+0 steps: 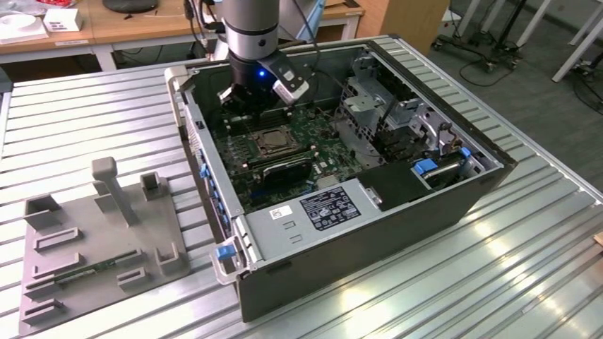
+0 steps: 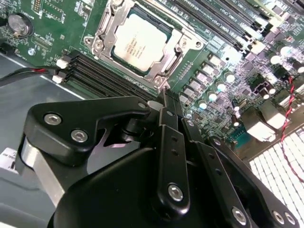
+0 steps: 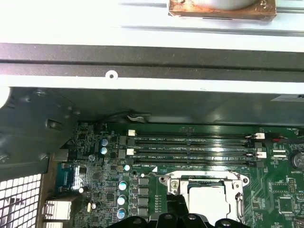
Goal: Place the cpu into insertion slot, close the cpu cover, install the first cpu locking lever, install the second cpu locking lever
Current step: 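Install the first cpu locking lever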
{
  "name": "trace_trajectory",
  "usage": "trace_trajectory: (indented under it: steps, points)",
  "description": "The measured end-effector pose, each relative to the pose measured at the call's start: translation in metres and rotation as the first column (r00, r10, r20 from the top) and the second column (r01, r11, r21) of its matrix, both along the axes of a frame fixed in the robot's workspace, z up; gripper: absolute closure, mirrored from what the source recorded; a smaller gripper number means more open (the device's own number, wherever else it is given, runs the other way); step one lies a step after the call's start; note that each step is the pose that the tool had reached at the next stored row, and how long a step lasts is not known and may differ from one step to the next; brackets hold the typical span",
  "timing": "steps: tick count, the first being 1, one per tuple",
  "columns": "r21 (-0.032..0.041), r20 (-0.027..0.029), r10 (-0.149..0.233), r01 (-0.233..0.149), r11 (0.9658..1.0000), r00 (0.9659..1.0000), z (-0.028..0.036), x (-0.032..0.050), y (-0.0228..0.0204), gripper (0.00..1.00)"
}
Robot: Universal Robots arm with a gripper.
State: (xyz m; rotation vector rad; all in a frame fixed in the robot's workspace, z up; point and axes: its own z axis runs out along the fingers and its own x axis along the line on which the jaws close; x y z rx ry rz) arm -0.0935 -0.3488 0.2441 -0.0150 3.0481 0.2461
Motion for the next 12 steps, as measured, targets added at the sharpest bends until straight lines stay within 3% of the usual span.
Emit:
trace_trajectory:
  steps: [5,6,9,10,12]
  points:
    - [0.0001,-0.0011,0.0,0.0,1.0,1.0,0.0002,0.0001,0.0,0.9]
    - [0.0,-0.0059,0.0,0.0,1.0,1.0,0.0002,0.0002,-0.0001,0.9]
    - [-0.0002,-0.0344,0.0,0.0,1.0,0.9994,0.0002,0.0003,-0.0004,0.9]
    - [-0.0002,-0.0388,0.0,0.0,1.0,0.9992,0.0002,0.0003,-0.0005,0.9]
    - [-0.0001,-0.0396,0.0,0.0,1.0,0.9992,0.0002,0.0003,-0.0006,0.9]
